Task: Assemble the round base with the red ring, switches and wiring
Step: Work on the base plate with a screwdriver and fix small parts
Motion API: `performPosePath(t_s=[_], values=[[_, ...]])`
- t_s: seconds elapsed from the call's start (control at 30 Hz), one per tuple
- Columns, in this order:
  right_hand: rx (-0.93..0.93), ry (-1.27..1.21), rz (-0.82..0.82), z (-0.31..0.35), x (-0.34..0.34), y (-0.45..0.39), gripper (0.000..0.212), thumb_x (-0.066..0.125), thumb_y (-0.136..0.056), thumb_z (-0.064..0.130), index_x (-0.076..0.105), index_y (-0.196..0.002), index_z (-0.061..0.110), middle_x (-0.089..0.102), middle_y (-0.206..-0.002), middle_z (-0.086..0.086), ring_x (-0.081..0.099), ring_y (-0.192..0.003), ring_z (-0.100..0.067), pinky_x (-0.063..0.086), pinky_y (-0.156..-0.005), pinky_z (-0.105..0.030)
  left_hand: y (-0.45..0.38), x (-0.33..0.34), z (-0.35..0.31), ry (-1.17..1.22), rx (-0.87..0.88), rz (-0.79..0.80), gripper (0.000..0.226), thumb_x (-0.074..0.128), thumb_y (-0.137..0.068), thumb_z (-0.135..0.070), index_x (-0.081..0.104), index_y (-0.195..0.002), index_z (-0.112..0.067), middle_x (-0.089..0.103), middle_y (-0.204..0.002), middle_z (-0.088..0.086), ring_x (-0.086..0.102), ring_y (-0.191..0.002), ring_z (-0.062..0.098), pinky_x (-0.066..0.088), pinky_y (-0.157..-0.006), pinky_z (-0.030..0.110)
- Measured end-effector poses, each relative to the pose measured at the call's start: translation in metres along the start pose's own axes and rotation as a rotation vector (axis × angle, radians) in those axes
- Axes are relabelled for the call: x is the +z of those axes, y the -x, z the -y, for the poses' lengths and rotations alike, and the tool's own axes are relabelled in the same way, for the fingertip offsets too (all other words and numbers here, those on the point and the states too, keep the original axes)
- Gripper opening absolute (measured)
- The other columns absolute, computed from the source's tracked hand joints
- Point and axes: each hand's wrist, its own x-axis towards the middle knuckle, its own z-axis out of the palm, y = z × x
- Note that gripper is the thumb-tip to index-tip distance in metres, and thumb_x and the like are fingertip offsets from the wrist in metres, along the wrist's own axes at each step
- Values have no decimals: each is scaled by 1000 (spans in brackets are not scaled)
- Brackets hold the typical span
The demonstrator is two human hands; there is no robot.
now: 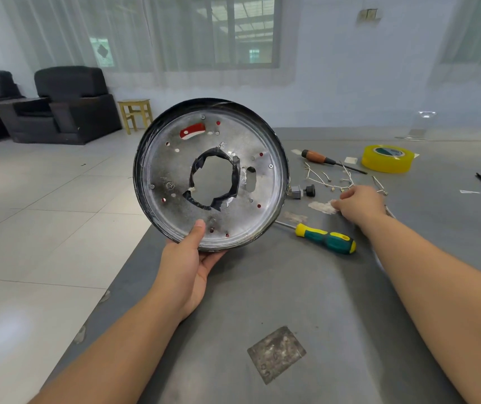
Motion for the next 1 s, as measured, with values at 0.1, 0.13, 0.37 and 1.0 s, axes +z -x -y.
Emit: performPosePath(t_s=[0.1, 0.13, 0.37, 1.0], values=[[-2, -23, -41, -3, 5, -5, 32, 78, -90, 30, 74, -116, 13, 71, -122, -12, 60, -119, -31, 49, -93, -35, -2, 0, 1, -12, 1, 4, 24, 60, -106, -16, 66, -128, -10, 81, -112, 2, 78, -99, 17, 65, -71, 31], [-1, -29, -54, -3, 5, -6, 31, 79, -89, 30, 75, -114, 14, 71, -121, -12, 60, -120, -31, 49, -96, -35, -2, -1, 2, -15, 2, 2, 26, 60, -106, -16, 65, -131, -9, 80, -114, 3, 78, -101, 18, 65, -71, 31], [20, -6, -133, -3, 15, -4, 17, 74, -90, 22, 80, -104, 15, 74, -106, -11, 64, -106, -29, 45, -75, -28, -1, -1, 3, -19, 15, 2, 29, 60, -106, -17, 64, -134, -9, 80, -116, 3, 78, -103, 18, 65, -71, 30], [-623, -535, -152, 45, 5, 115, 6, 70, -94, 20, 73, -94, 25, 72, -81, 15, 67, -76, 1, 50, -74, -11, 0, -2, 2, -49, 7, -7, 26, 59, -107, -16, 63, -133, -13, 79, -119, 2, 75, -112, 21, 66, -76, 33]])
